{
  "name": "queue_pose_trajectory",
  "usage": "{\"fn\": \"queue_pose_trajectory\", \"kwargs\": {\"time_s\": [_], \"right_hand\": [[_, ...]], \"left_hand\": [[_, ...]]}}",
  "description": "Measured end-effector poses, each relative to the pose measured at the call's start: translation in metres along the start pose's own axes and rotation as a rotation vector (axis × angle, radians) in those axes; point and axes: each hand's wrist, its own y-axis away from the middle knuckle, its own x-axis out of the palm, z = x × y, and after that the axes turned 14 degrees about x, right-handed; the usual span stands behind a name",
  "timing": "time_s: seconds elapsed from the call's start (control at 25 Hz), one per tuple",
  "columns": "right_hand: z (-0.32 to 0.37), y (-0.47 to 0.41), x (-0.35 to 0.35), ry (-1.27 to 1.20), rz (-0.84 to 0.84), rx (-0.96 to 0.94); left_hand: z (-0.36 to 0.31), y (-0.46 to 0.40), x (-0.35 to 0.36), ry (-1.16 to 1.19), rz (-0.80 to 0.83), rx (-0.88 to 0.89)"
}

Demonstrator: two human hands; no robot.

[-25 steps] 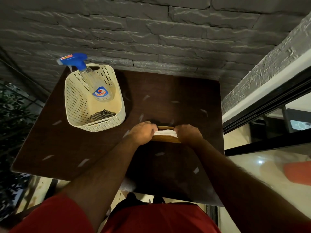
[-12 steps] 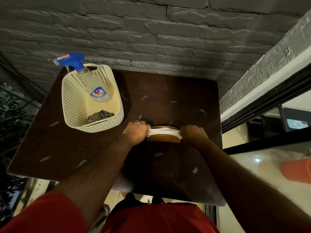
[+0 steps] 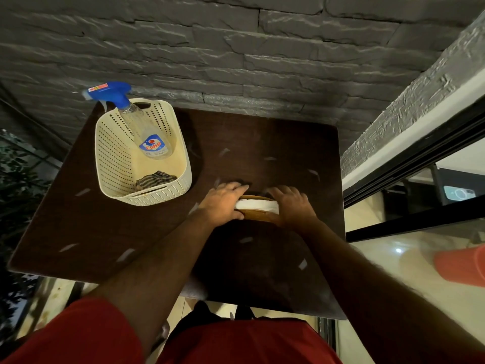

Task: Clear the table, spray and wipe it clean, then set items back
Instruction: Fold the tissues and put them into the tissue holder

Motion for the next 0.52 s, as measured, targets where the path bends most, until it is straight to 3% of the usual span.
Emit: {"fn": "queue_pose_trajectory", "kwargs": {"time_s": [0.16, 0.32, 0.52], "right_hand": [[0.006, -0.007, 0.015, 0.083, 0.110, 0.034], [0.006, -0.009, 0.018, 0.095, 0.042, 0.043], [0.021, -0.002, 0.015, 0.112, -0.063, -0.093]], "left_hand": [[-0.006, -0.011, 0.002, -0.021, 0.075, -0.033], [-0.008, -0.004, 0.005, 0.006, 0.054, -0.062], [-0.002, 0.024, 0.010, 0.015, 0.007, -0.165]]}}
